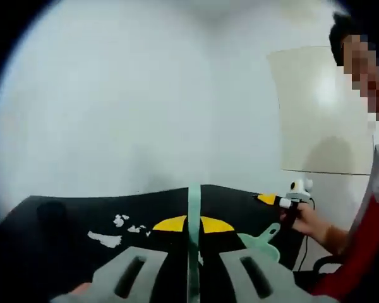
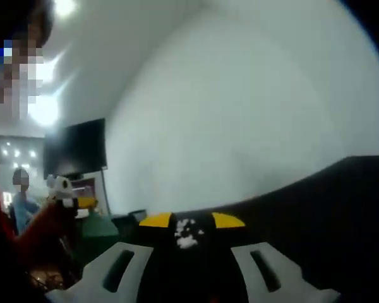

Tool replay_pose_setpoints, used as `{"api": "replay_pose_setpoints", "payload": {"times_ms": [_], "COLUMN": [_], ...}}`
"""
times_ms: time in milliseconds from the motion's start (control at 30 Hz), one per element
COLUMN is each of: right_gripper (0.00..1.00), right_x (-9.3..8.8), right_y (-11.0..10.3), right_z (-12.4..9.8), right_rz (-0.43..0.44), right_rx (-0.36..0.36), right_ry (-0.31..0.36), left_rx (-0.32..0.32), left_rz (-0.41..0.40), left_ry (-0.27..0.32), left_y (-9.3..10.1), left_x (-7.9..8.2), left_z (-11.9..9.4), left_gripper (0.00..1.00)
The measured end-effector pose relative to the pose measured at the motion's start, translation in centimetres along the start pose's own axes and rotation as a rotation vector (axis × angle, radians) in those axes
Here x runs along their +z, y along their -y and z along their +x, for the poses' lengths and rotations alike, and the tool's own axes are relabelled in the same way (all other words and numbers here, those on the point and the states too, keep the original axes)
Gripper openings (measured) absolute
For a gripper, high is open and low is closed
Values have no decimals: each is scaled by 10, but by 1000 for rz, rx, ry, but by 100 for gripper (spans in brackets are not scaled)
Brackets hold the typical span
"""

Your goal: Pick up the broom and sweep the trash on the tabletop into the dustpan.

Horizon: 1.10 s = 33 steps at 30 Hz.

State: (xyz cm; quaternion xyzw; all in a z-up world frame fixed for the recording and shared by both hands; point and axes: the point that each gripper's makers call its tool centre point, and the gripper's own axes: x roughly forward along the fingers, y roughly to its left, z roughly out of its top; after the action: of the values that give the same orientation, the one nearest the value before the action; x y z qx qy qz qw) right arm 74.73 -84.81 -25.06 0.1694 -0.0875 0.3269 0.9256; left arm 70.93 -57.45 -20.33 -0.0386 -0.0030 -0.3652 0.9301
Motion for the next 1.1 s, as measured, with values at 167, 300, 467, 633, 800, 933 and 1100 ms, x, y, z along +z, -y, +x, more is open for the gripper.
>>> {"api": "replay_pose_setpoints", "payload": {"times_ms": [167,300,467,633,800,933,1100], "right_gripper": [24,24,24,24,24,24,24], "right_x": [0,-8,-12,-12,-15,-15,-12], "right_y": [-1,-2,-2,-2,-1,0,2], "right_z": [0,0,2,0,1,1,-2], "right_rz": [-2,105,136,111,129,122,122], "right_rx": [1,8,19,3,0,-1,-4], "right_ry": [-2,-45,-59,-60,-76,-81,-65], "left_rx": [-13,31,63,160,266,272,299], "left_rz": [35,68,153,309,551,675,712], "left_ry": [75,67,80,56,32,-7,-48], "left_y": [-2,-17,-47,-93,-135,-148,-186], "left_x": [15,26,54,69,73,57,23], "left_z": [-1,1,15,38,72,105,142], "left_gripper": [4,4,4,4,4,4,4]}}
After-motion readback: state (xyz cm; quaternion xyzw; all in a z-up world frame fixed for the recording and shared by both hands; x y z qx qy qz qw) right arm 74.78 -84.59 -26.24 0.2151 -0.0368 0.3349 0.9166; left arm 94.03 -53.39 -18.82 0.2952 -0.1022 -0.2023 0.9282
